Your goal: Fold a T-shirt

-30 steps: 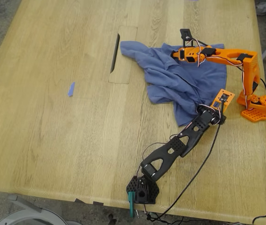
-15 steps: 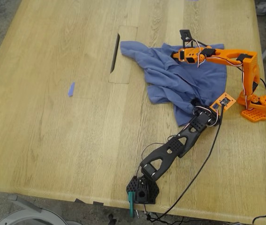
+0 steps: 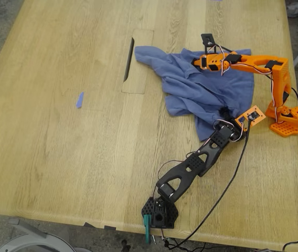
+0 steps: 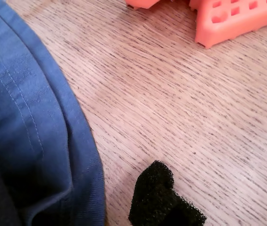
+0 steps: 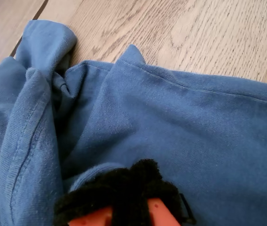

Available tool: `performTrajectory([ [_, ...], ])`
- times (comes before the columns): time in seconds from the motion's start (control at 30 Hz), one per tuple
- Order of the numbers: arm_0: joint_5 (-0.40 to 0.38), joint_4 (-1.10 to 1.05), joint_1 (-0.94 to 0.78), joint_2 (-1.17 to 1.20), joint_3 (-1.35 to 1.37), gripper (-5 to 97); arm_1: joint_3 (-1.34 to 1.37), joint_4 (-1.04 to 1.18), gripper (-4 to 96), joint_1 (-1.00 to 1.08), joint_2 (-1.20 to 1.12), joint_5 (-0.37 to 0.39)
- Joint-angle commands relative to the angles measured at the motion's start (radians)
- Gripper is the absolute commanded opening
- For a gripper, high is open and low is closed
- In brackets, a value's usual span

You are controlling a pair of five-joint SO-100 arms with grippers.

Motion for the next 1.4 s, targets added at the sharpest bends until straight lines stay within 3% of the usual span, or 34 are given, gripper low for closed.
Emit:
performTrajectory([
  [0.0,0.040,0.032,-0.067,-0.020,-0.032,53,-0.023,0.008,0.0,-0.017,0.087,-0.009],
  [0.2,0.086,0.052,-0.123,-0.034,-0.032,49,-0.055,0.028,0.0,-0.020,0.094,-0.009],
  [0.37,0.137,0.061,-0.164,-0.044,-0.031,39,-0.057,0.029,0.0,-0.023,0.107,-0.009],
  [0.7,0.153,0.103,-0.222,-0.058,-0.031,22,-0.049,0.064,0.0,-0.037,0.156,-0.009],
  [0.77,0.152,0.103,-0.232,-0.054,-0.031,16,-0.044,0.075,0.0,-0.040,0.170,-0.009],
  [0.87,0.104,0.109,-0.253,-0.049,-0.031,0,-0.037,0.089,0.0,-0.048,0.192,-0.008],
  [1.37,-0.003,0.259,-0.359,0.204,-0.032,0,0.118,0.097,0.0,-0.097,0.426,-0.009],
])
